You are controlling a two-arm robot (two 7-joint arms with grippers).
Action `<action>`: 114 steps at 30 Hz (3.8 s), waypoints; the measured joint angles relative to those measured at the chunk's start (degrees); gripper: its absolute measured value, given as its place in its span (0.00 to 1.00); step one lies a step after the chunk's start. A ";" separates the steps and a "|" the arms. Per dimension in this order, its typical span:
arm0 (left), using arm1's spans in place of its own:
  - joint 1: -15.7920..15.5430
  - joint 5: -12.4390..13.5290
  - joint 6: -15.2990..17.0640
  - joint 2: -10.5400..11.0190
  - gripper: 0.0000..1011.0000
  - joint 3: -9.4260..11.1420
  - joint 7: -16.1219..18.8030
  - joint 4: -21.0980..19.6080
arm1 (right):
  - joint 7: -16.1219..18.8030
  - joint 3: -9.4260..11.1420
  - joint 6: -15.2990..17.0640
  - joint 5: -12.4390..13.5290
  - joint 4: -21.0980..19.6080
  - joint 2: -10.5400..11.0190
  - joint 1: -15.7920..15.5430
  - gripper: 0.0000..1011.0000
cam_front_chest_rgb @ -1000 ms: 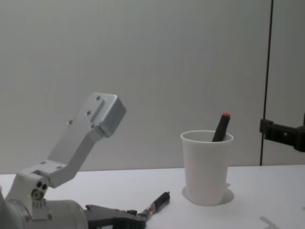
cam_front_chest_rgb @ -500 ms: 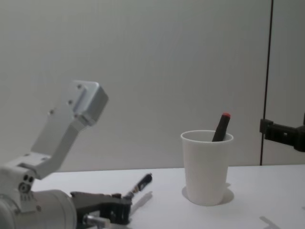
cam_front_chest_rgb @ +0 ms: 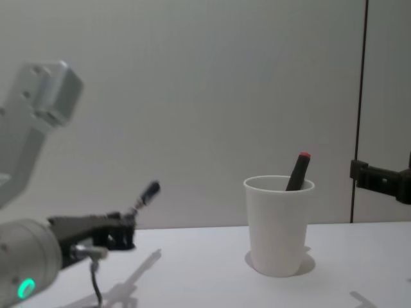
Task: Place the pen into the pen holder.
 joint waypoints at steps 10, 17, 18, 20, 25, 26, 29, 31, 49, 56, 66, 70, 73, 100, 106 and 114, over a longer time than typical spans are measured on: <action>1.94 -0.95 -5.20 2.15 0.13 -1.95 1.76 -3.44 | 0.01 0.00 0.00 0.00 0.00 0.00 0.00 0.99; 2.35 -1.02 -7.02 3.24 0.13 -2.73 -0.26 -5.03 | 0.00 0.00 0.00 0.00 0.00 0.00 0.00 0.99; 2.37 -1.02 -7.19 3.38 0.13 -2.83 -0.62 -5.22 | 0.01 0.00 0.00 0.00 0.00 0.00 0.00 0.99; 2.38 -1.01 -7.61 3.64 0.13 -2.99 -1.77 -5.60 | 0.00 0.00 0.00 0.00 0.00 0.00 0.00 0.99; 2.11 -0.88 -8.59 3.98 0.13 -3.25 -5.21 -6.11 | 0.00 0.00 0.00 0.00 0.00 0.00 0.00 0.99; 2.03 -0.87 -8.70 4.00 0.13 -3.26 -5.70 -6.15 | 0.00 0.00 0.00 0.00 0.00 0.00 0.00 0.99; 1.61 -0.82 -9.18 4.00 0.13 -3.29 -8.05 -6.20 | 0.01 0.00 0.00 0.00 0.00 0.00 0.00 0.99; 1.23 -0.79 -9.50 3.89 0.13 -3.29 -9.95 -6.19 | 0.01 0.00 0.00 0.00 0.00 0.00 0.00 0.99; -3.93 -1.04 -11.29 1.03 0.13 -2.20 -25.94 -2.39 | 0.00 0.00 0.00 0.00 0.00 0.00 0.00 0.99; -5.79 -1.01 -11.34 -0.30 0.13 -1.45 -31.18 -0.59 | 0.00 0.00 0.00 0.00 0.00 0.00 0.00 0.99; -7.72 -0.67 -11.12 -1.83 0.13 -0.43 -35.86 1.40 | 0.01 0.00 0.00 0.00 0.00 0.00 0.00 0.99; -8.34 -0.54 -11.03 -2.31 0.13 -0.12 -37.07 2.10 | 0.00 0.00 0.00 0.00 0.00 0.00 0.00 0.99; -8.76 -0.40 -10.96 -2.64 0.13 0.11 -37.89 2.61 | 0.00 0.00 0.00 0.00 0.00 0.00 0.00 0.99; -10.31 0.23 -10.64 -3.77 0.13 0.92 -40.78 4.50 | 2.56 0.84 1.58 5.05 -2.14 1.19 -1.62 0.99; -10.38 0.26 -10.62 -3.81 0.13 0.96 -40.93 4.58 | 3.92 1.77 2.65 10.28 -4.40 2.44 -3.39 0.99; -10.42 0.29 -10.63 -3.85 0.13 1.00 -41.03 4.64 | 5.37 3.43 4.07 18.76 -7.48 4.16 -5.72 0.99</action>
